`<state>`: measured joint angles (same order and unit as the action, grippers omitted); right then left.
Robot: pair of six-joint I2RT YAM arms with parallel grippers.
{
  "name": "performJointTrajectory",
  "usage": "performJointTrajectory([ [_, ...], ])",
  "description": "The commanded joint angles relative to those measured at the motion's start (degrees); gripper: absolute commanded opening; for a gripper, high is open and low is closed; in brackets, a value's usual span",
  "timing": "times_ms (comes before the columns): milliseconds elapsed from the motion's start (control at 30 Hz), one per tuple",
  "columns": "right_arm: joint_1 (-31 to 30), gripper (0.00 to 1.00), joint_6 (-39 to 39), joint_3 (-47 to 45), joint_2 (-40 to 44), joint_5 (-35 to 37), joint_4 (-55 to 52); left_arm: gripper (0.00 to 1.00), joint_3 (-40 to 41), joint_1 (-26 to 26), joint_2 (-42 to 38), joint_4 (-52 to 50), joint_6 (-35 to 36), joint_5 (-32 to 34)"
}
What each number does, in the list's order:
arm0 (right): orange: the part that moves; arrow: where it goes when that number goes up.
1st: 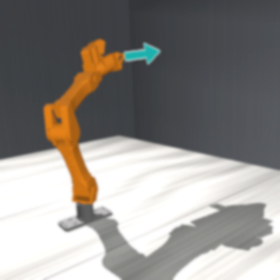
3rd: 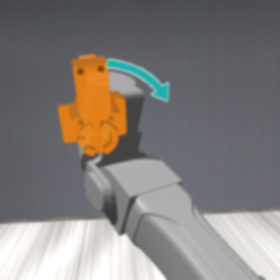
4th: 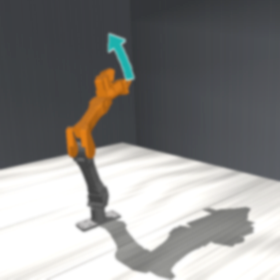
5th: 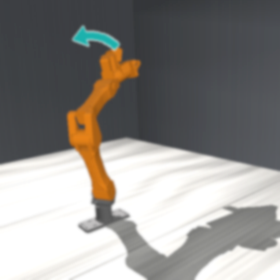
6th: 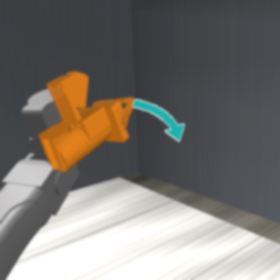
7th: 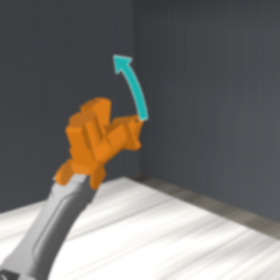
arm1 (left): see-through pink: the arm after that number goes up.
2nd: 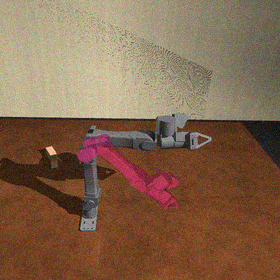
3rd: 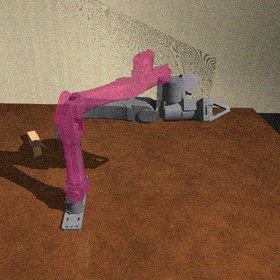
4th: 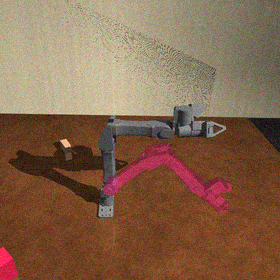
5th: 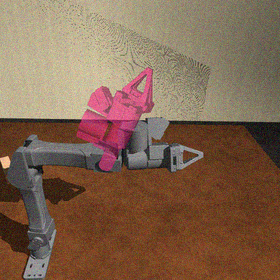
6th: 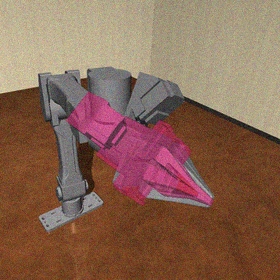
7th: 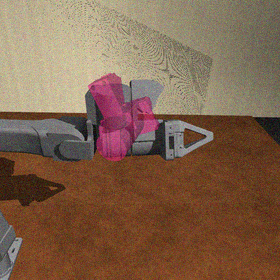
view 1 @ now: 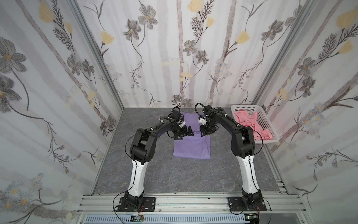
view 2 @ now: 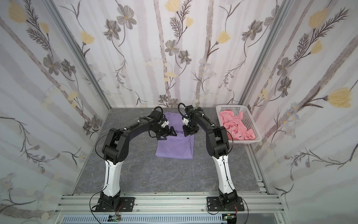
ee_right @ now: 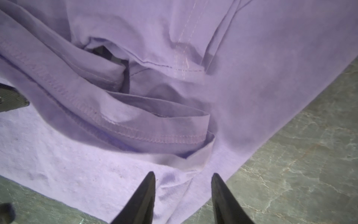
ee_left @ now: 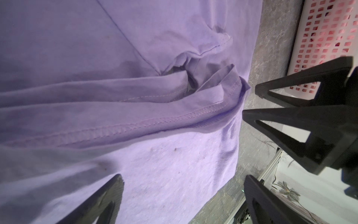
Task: Fold and stack t-shirts
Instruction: Smooth out the T-shirt at the center of the board.
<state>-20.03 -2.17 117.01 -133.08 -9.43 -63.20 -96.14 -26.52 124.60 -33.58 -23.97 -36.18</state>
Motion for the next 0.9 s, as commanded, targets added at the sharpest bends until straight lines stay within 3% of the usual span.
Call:
performJointTrajectory([
  [0,0.0,0.46,-0.9,-0.1,-0.3,-1.3,-0.8,1.00,-0.5,-0.1,0.3,-0.8,0.7,0.1],
  [233,-0.1,0.43,-1.4,3.0,-3.5,-1.3,-0.5,1.00,-0.5,-0.3,0.2,-0.9,0.6,0.2],
  [267,0.0,0.37,-1.5,3.5,-4.1,-1.4,-0.5,1.00,-0.5,-0.3,0.3,-0.9,0.6,0.3],
  [367,-0.1,0.04,-1.5,5.1,-5.1,-0.5,-0.4,1.00,-0.2,-0.4,0.1,-0.9,0.6,0.4],
  [400,-0.1,0.00,-1.3,5.6,-5.3,0.5,-0.4,1.00,-0.1,-0.5,-0.1,-0.9,0.6,0.5],
  [867,0.0,0.00,0.6,5.1,2.4,7.0,-0.7,1.00,1.6,-0.6,-0.7,-0.3,0.6,0.5],
])
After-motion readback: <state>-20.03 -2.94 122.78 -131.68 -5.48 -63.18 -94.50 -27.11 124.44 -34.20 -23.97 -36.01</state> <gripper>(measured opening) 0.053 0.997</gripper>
